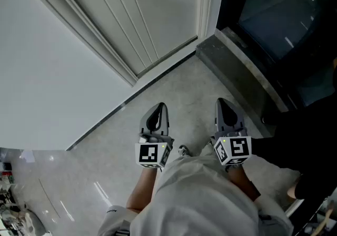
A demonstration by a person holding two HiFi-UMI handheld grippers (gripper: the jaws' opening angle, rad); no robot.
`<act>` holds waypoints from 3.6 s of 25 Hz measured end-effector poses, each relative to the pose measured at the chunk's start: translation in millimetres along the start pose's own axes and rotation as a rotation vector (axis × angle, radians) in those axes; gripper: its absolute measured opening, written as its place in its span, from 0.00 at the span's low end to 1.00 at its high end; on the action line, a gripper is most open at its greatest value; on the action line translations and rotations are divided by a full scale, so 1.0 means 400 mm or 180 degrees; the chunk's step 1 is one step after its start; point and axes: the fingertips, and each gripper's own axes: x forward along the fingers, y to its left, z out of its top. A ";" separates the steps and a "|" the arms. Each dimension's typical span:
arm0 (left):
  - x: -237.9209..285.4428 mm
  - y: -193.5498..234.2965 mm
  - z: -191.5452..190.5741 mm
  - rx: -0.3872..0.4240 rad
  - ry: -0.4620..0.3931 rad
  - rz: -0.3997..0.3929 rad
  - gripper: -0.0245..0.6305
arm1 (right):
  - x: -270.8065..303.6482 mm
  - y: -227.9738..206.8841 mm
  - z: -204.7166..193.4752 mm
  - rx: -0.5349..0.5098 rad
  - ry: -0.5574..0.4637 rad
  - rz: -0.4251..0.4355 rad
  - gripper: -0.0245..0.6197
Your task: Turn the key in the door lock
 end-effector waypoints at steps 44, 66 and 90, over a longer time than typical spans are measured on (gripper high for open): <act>0.055 -0.259 -0.004 0.0012 -0.0143 0.0455 0.05 | -0.098 -0.291 -0.017 -0.0329 0.0133 0.0253 0.04; 0.453 -0.029 0.008 -0.0033 -0.0125 0.0153 0.05 | 0.290 -0.346 0.030 -0.0378 0.0172 -0.0150 0.04; 0.700 0.160 -0.025 -0.0028 0.0024 -0.0039 0.05 | 0.579 -0.364 0.006 -0.0365 0.0279 -0.0405 0.04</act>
